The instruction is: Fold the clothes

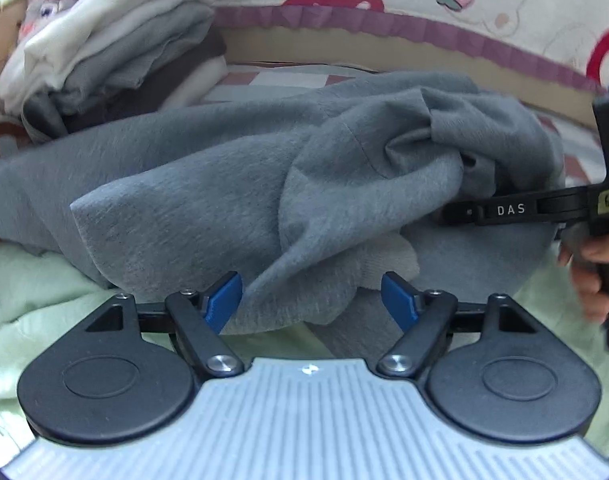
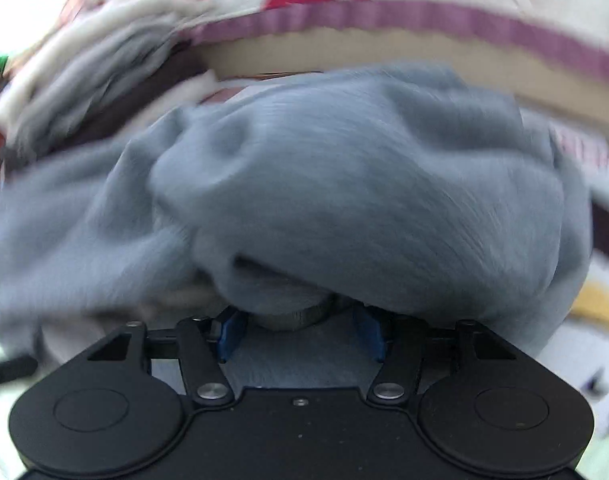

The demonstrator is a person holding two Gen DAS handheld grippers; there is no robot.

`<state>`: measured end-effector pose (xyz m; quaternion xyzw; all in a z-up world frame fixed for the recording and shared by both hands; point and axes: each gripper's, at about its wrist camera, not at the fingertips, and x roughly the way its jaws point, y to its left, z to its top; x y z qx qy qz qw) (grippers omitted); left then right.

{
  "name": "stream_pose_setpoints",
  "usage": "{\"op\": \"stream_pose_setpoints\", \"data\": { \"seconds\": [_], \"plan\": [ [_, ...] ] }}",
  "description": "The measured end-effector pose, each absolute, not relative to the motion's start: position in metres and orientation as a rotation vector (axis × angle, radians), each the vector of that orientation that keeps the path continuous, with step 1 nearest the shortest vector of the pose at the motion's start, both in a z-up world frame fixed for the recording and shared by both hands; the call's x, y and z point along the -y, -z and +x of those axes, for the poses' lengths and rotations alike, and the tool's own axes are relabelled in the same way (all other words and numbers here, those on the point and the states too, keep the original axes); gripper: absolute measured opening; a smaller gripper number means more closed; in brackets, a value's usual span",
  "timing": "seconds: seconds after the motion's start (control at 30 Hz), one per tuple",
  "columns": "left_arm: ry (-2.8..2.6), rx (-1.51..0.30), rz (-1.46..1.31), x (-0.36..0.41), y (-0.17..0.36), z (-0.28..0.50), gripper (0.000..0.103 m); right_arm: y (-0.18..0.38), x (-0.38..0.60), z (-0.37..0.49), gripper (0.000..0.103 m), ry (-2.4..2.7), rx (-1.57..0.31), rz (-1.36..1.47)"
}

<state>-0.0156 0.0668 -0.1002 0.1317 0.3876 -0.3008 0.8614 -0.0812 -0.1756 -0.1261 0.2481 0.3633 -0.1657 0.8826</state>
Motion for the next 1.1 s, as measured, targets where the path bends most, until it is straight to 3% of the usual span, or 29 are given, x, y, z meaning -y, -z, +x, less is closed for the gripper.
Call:
{"op": "stream_pose_setpoints", "data": {
  "seconds": [0.07,0.1,0.13,0.2,0.27,0.33,0.37,0.4,0.67,0.9,1.1],
  "plan": [
    [0.622,-0.806,0.249,-0.068,0.109,-0.005,0.081,0.125,0.176,-0.078,0.063,0.339,-0.746,0.500],
    [0.618,-0.800,0.236,-0.069,0.114,0.000,0.094,0.122,0.171,-0.076,0.037,0.347,-0.744,0.445],
    [0.613,-0.795,0.222,-0.069,0.120,0.004,0.102,0.117,0.165,-0.075,0.024,0.350,-0.734,0.401],
    [0.592,-0.801,0.199,-0.068,0.130,0.010,0.103,0.105,0.152,-0.076,0.015,0.331,-0.678,0.370],
    [0.593,-0.812,0.192,-0.065,0.132,0.010,0.101,0.094,0.142,-0.081,0.014,0.297,-0.615,0.386],
    [0.609,-0.780,0.185,-0.066,0.127,0.008,0.071,0.082,0.139,-0.091,0.014,0.282,-0.574,0.397],
    [0.606,-0.758,0.187,-0.067,0.123,0.007,0.032,0.076,0.142,-0.098,0.014,0.273,-0.551,0.421],
    [0.590,-0.738,0.193,-0.068,0.117,0.005,0.010,0.069,0.148,-0.105,0.013,0.265,-0.524,0.462],
    [0.659,-0.591,0.116,-0.066,0.058,-0.018,0.006,0.036,0.176,-0.145,0.012,0.305,-0.407,0.495],
    [0.768,-0.588,-0.074,-0.076,0.020,-0.011,0.006,0.036,0.224,-0.184,0.013,0.195,-0.087,0.868],
    [0.617,-0.808,0.043,-0.064,0.074,0.024,0.008,0.050,0.235,-0.149,0.013,0.440,-0.305,0.606]
  ]
}}
